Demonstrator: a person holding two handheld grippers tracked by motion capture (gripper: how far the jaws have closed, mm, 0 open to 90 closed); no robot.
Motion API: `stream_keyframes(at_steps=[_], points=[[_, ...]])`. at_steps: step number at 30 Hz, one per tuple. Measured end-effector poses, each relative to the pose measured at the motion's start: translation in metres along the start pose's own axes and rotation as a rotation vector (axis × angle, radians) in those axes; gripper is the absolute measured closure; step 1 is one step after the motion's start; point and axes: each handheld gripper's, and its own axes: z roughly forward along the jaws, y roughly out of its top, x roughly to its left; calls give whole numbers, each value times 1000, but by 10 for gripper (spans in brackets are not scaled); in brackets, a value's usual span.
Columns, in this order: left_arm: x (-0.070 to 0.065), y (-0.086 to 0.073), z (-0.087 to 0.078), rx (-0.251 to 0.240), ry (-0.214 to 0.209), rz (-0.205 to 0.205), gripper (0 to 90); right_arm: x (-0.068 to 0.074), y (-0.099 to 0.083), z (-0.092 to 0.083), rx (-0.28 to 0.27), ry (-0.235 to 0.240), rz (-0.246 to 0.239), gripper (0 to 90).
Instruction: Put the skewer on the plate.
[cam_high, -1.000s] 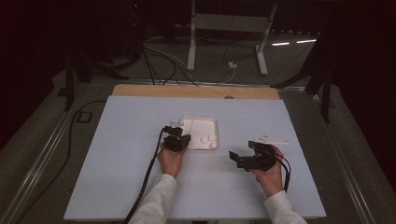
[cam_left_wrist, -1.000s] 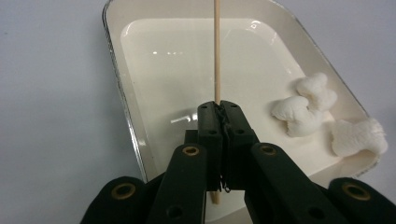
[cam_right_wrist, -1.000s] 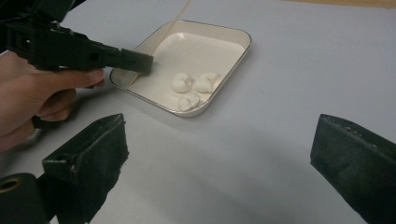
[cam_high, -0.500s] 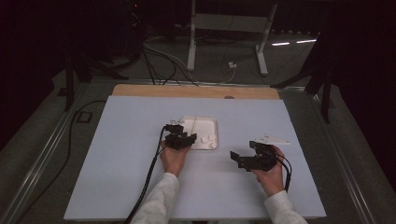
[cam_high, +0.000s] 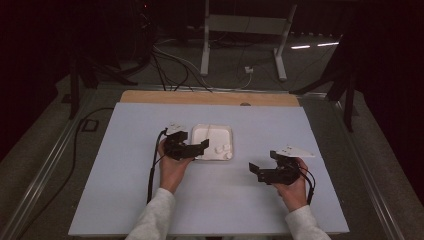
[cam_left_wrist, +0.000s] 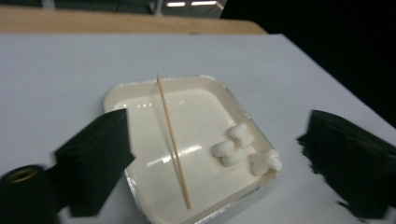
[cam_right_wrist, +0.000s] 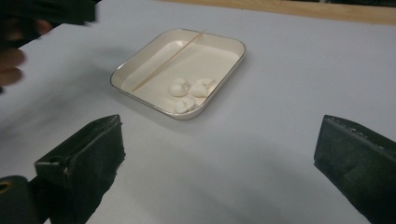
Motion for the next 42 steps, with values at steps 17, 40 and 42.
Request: stream_keyframes(at_steps=[17, 40, 42], points=[[26, -30, -95, -141, 73, 175, 5, -23, -15, -22, -78, -32, -43, 1], [66, -68, -145, -240, 244, 165, 5, -45, -42, -53, -192, -94, -42, 1], [67, -69, -147, -245, 250, 163, 5, -46, -43, -54, -192, -97, -40, 1]])
